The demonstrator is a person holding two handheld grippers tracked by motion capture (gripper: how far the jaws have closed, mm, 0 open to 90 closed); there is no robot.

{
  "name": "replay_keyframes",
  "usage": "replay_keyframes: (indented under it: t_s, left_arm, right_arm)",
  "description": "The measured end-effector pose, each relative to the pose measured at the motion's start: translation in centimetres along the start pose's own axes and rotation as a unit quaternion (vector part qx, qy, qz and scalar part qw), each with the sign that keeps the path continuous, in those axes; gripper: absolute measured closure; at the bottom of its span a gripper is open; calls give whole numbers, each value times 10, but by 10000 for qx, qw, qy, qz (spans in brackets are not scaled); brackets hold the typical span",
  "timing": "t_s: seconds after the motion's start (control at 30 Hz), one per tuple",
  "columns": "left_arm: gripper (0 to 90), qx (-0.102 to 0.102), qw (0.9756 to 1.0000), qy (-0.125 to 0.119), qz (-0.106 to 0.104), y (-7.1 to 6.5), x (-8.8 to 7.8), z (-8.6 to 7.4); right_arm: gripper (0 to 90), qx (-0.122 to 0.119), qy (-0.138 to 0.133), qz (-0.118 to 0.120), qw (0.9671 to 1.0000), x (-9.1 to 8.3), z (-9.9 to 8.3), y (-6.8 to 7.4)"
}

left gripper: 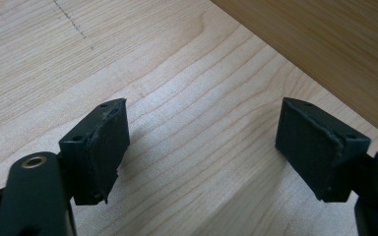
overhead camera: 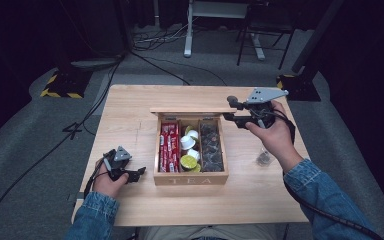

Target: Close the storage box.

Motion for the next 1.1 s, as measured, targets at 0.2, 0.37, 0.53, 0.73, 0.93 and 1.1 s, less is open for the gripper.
replay_keyframes:
  t_s: [0.2, 0.37, 0.53, 0.73, 0.93, 1.1]
  left_arm:
    - [210, 4, 10000, -4, 11, 0, 0, 0]
    - [211, -6, 10000, -6, 1, 0, 0, 0]
    - [211, -7, 10000, -6, 5, 0, 0, 0]
    - [211, -23, 10000, -3, -1, -1, 0, 0]
    - [211, -23, 10000, -7, 0, -1, 0, 0]
    - [211, -28, 10000, -6, -4, -1, 0, 0]
  right_arm:
    - [528, -93, 20, 23, 10000, -4, -5, 12]
    - [520, -123, 46, 3, 9999, -5, -13, 22]
    - [498, -124, 55, 45, 9999, -6, -21, 31]
    - [474, -180, 73, 68, 9998, -6, -31, 41]
    - [453, -229, 93, 94, 9997, -6, -40, 50]
    - [443, -314, 162, 44, 9994, -5, -47, 58]
Point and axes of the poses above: each handheld gripper's, and its own axes: x roughly forward along the jaws, z roughly out of its top, y roughly to its left, the point moved 8 cm from there along x, roughly forward along the jaws, and after that the axes turned 11 degrees about -x, right-handed, at the moved point
